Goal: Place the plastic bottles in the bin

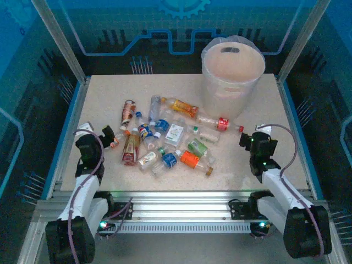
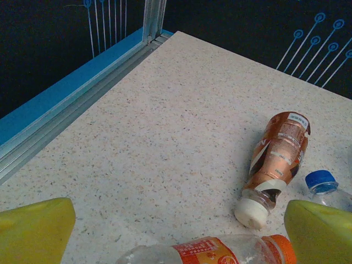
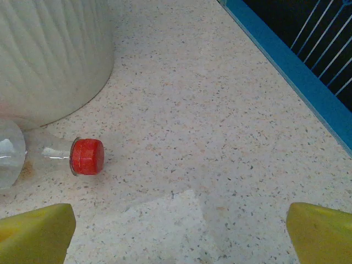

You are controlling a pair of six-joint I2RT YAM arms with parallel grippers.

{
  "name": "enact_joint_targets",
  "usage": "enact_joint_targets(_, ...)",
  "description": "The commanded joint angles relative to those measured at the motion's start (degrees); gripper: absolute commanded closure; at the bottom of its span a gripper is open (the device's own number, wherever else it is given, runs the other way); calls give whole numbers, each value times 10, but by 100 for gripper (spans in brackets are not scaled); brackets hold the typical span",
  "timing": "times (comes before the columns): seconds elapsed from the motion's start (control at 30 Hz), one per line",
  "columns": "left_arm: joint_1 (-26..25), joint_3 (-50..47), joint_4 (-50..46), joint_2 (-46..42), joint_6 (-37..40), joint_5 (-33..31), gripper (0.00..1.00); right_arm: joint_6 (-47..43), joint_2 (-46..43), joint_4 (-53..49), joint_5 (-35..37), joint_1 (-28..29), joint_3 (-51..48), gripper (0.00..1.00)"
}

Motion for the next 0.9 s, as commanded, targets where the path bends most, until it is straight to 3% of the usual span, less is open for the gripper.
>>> enact_joint_targets(0.0,3,-11,17,-10,9,-14,1,7,-2,9,14,-8,6,0)
enact_joint_targets(0.87,3,-13,19,-11,12,-19,1,6,-10,5,21,-7,4,0)
